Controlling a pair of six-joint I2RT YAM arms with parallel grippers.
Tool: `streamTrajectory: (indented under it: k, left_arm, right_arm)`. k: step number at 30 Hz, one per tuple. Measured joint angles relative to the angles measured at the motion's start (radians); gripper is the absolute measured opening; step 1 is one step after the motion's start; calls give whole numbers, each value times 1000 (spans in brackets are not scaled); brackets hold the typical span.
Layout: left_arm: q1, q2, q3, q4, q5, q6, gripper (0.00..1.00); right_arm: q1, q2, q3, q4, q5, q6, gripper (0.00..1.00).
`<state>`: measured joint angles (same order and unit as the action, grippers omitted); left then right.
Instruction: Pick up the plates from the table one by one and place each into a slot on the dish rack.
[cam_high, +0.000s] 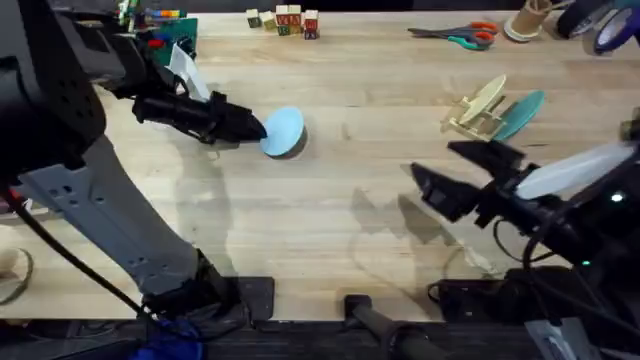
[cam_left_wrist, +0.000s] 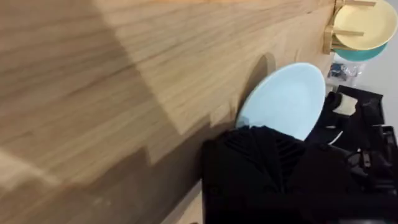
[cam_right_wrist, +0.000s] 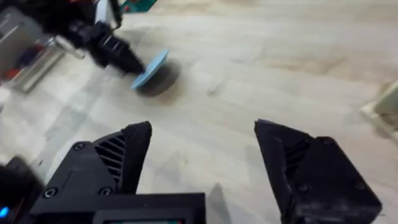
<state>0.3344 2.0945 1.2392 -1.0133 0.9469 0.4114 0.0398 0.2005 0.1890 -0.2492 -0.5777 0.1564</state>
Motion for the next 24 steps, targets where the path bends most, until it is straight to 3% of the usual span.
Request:
streamTrajectory:
  k: [6,10,18,24]
  left_arm:
    - [0,0,0,0,0,0,40]
    - [0,0,0,0,0,0,39]
    - [0,0,0,0,0,0,41]
    - [0,0,0,0,0,0,41]
  right_arm:
    - [168,60,-30,-4,41,31,995]
    - [337,138,-33,35,142,43,995]
    - [730,360,-34,255,513,138,995]
    - [885,610,-35,504,750,189,995]
